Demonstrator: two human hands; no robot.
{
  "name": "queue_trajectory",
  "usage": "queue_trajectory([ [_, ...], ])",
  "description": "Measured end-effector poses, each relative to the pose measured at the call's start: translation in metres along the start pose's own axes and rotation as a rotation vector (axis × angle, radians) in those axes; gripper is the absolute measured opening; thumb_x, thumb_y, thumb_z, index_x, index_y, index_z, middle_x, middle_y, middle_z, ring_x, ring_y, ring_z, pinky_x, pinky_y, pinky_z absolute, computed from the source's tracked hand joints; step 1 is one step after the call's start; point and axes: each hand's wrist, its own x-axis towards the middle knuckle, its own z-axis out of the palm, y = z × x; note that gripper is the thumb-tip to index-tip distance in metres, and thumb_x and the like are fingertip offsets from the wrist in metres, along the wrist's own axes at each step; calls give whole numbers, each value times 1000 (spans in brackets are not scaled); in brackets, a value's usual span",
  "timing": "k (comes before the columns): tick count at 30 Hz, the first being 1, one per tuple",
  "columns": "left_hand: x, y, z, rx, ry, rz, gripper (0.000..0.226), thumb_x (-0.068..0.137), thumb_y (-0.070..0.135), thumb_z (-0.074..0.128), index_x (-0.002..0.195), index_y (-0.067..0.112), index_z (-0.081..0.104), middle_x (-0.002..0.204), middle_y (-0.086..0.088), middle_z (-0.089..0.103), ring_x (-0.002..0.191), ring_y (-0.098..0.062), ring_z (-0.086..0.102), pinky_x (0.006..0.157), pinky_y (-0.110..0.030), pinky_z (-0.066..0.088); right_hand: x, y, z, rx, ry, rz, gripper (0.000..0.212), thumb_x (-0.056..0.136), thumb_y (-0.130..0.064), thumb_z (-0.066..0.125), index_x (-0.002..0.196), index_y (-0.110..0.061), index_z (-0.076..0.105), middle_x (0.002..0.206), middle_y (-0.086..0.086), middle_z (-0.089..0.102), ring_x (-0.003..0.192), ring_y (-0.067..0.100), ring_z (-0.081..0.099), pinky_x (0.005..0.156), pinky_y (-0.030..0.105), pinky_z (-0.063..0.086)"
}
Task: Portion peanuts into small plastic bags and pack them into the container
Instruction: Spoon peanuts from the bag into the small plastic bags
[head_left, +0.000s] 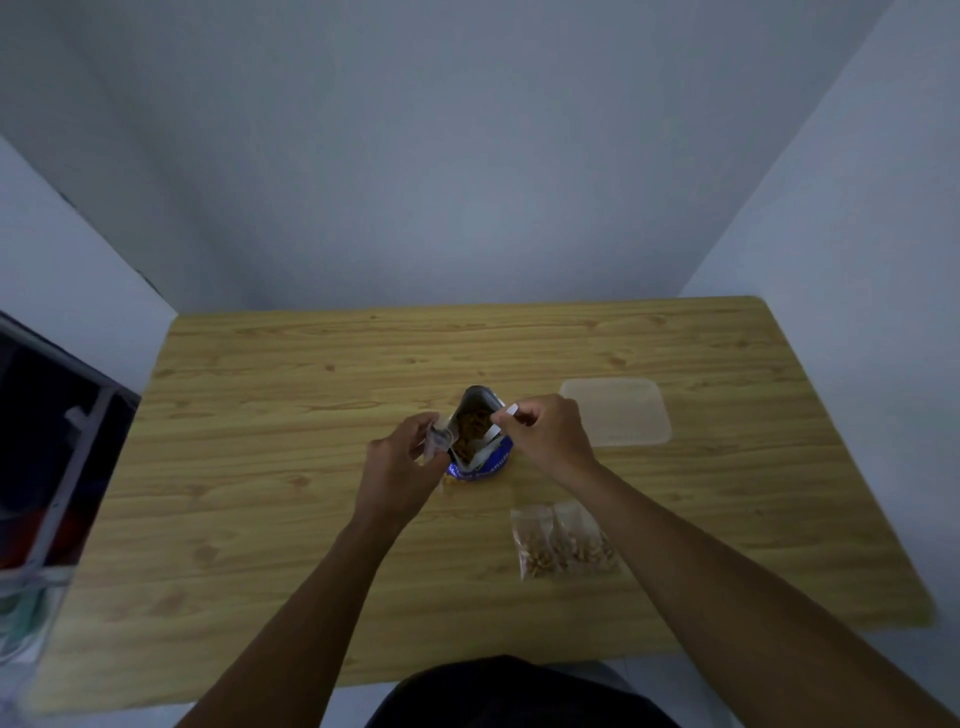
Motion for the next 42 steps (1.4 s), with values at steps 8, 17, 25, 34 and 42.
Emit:
queue_trajectory([
  [8,-2,-1,-2,-15,-10,1,47,81,14,76,126,14,64,106,2,75,101,-5,68,85,-22,57,0,-1,-1,41,70,25,36,88,-32,77,57,-17,66,45,-5,52,42,5,43,45,20,32],
  [17,-1,-3,-3,-25,-24,10,46,82,17,75,127,15,63,109,2,74,105,-4,68,91,-28,57,-3,-4,2,73,49,88,33,87,-33,78,59,-18,70,47,-2,58,44,3,46,46,22,34],
  [25,-3,-2,-4,-20,-25,6,47,83,18,76,128,13,63,110,1,74,104,-5,68,90,-28,58,-5,-4,6,126,45,219,30,86,-36,77,67,-14,75,56,9,67,52,21,63,58,38,55],
  [34,-1,2,-8,-13,20,-72,42,81,19,75,123,19,66,94,4,75,85,-2,70,69,-22,59,-4,-3,-7,301,135,397,25,89,-32,75,69,-17,79,64,8,73,51,12,54,58,29,46],
  [42,2,9,-9,30,35,-42,44,79,20,74,122,18,65,99,7,70,77,-7,66,63,-32,58,-5,6,-21,542,193,561,12,88,-21,77,85,-10,78,73,3,77,48,12,47,56,28,50],
])
